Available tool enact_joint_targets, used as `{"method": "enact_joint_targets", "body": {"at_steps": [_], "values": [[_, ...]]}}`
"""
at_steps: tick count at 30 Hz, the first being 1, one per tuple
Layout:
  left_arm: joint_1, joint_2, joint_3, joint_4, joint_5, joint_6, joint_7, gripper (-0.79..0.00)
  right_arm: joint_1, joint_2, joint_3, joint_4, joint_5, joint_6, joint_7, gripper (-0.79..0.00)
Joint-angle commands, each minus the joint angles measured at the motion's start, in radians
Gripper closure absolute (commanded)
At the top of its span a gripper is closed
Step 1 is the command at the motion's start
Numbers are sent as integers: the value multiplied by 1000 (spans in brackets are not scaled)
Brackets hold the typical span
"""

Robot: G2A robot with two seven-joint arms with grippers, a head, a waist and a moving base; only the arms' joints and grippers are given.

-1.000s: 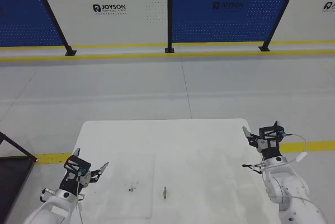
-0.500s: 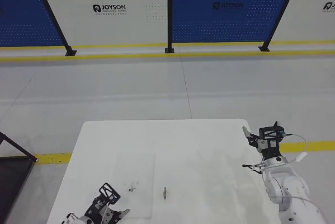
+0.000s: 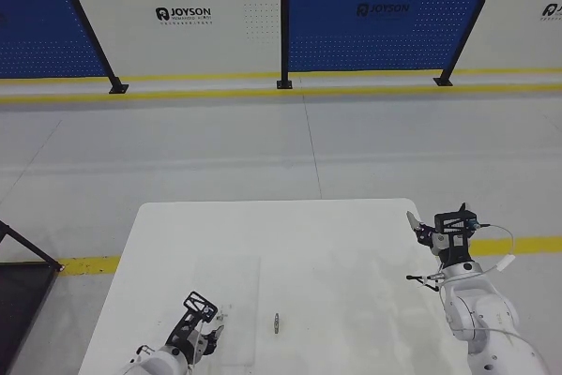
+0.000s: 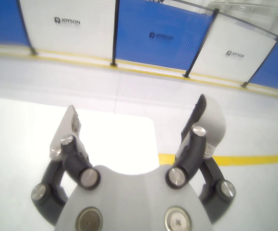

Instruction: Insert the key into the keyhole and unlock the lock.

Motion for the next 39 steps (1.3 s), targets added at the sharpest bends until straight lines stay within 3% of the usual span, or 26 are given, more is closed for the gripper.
{"method": "enact_joint_targets", "body": {"at_steps": [1,10,25,39], "values": [[-23,-2,25,21,17,13,-7,-462,0,0,0,0,0,0,0,-785],[-94,-8,100,91,77,62,-18,-409,0,0,0,0,0,0,0,-785],[-155,-11,134,145,89,88,-32,-286,0,0,0,0,0,0,0,-785],[-169,-10,136,155,91,97,-28,0,0,0,0,0,0,0,0,-785]]}}
